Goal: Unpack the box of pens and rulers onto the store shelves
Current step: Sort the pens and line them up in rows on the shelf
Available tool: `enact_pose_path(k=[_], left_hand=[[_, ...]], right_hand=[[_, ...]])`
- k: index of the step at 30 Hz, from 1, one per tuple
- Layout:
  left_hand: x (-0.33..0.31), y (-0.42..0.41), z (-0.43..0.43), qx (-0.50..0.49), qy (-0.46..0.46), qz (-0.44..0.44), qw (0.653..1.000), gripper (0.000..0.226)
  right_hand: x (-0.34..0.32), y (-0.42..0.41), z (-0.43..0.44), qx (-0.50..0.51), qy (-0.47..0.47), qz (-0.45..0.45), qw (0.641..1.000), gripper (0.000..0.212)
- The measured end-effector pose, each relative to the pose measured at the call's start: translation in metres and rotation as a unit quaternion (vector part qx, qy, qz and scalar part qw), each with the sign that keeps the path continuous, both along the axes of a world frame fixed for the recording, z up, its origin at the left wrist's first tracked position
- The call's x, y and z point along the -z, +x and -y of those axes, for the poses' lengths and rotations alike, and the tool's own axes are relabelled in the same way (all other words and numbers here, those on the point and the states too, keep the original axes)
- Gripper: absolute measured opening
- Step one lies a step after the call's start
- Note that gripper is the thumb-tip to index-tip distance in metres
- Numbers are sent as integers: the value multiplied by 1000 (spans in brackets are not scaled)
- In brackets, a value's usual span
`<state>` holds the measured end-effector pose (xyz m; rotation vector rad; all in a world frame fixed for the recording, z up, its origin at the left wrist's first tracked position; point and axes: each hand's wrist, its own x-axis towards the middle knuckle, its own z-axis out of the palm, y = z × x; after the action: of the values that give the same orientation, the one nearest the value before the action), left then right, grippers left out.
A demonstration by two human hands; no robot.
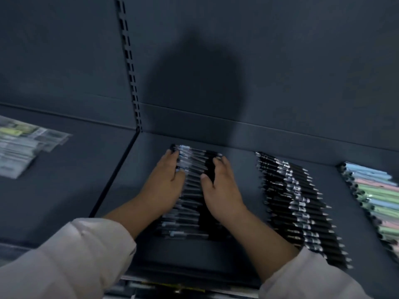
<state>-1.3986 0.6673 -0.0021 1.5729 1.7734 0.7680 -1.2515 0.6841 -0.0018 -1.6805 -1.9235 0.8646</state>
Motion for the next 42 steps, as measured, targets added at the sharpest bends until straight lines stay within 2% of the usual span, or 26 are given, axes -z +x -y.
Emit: enact_pose_path(k=[6,9,12,16,19,22,25,27,29,42], left_hand=[[-4,-10,-4,22,4,0,1000,57],[-11,-22,-26,29,-6,-62,998,57],[-12,-27,-48,54,-42,-106,992,57],[-5,-23,-56,109,-69,-90,988,58],[-5,-25,-54,114,-73,-87,987,58],[-15,-26,-48,114,-54,-169,977,58],[-20,-19,-29,175,-33,-251,951,57],[-14,-17,-16,211,-39,-294,931,57],[-8,-18,-10,216,-31,-319,922,59],[-7,-14,3,210,-19,-336,918,60]], right_hand=[[-3,3,-3,15,4,5,1000,56],[-7,9,-22,39,-1,31,999,58],[-8,11,-42,20,-37,57,998,64],[-4,4,-51,-28,-64,62,996,66],[-6,5,-50,-28,-59,63,996,66],[-19,9,-39,-34,-26,108,993,63],[-27,0,-17,-98,14,199,975,57],[-21,-4,-3,-133,4,255,958,56],[-15,-4,6,-133,-9,272,953,56],[-12,-4,18,-118,-6,314,942,57]])
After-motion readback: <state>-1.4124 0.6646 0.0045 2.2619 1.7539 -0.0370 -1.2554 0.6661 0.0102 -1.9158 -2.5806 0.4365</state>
